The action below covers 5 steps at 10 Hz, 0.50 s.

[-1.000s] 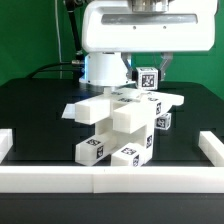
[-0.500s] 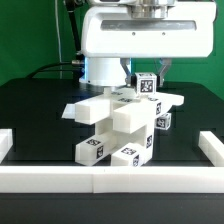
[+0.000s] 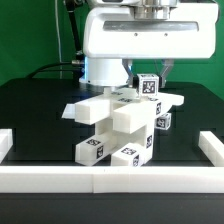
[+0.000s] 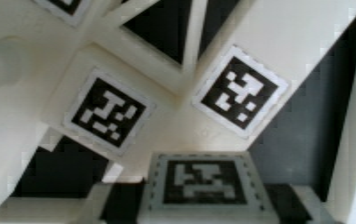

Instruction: Assemble chair

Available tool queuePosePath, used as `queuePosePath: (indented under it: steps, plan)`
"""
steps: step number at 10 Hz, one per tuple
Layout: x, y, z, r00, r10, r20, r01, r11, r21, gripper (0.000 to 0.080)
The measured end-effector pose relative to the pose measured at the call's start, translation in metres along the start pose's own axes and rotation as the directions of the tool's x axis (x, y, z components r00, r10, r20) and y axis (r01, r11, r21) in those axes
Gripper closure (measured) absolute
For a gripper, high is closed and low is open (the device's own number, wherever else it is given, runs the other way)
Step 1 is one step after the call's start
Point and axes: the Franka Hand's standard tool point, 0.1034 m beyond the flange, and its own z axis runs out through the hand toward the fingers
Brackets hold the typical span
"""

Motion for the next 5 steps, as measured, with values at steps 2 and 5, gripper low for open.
queuePosePath:
  steps: [2,5]
  plan:
    - [0.0008,0.0008,0.0001,1.0,0.001,-0.008,-0.001,1.0,-0.002,0.0515]
    - [0.0003,0.0016,0.0,1.0,0.001,-0.007,-0.001,1.0,-0.002,0.0515]
